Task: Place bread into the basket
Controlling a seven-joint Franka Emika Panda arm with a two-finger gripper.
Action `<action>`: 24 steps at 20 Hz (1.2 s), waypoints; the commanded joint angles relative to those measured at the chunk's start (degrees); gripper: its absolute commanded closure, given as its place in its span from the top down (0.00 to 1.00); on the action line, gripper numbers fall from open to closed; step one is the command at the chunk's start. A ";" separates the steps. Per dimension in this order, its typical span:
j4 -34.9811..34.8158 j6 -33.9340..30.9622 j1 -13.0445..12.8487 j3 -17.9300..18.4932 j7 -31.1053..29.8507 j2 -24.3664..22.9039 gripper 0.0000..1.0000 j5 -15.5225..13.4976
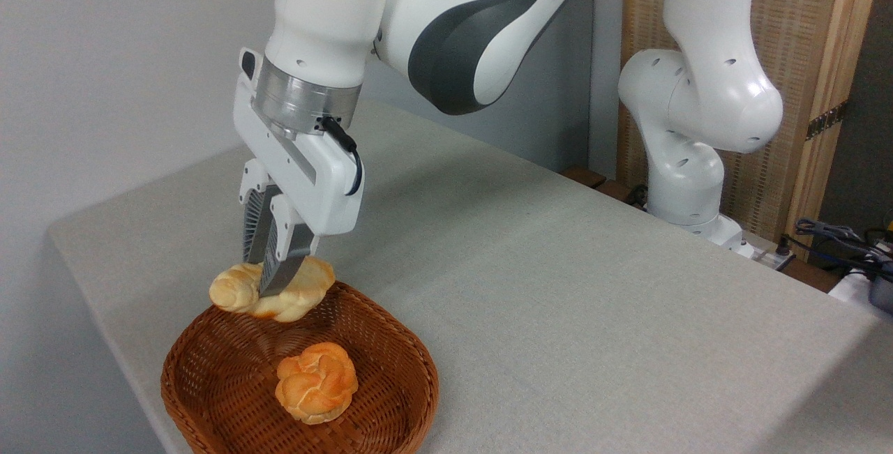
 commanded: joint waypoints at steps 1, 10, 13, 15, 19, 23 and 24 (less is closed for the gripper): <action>0.79 1.08 -0.09 0.15 0.03 1.02 1.00 -1.22; 1.14 -1.19 -0.09 -0.99 -8.30 -0.73 1.00 -0.35; 2.28 -8.29 -0.09 -1.08 -10.25 -2.66 1.00 4.03; 3.33 -13.57 -0.09 -1.08 -11.83 -3.72 1.00 5.80; 6.23 -20.61 -0.09 -1.00 -13.60 -4.69 1.00 8.79; 7.03 -24.93 0.00 -0.73 -13.51 -4.86 1.00 14.23; 7.03 -25.28 0.00 -0.82 -13.51 -4.86 1.00 15.64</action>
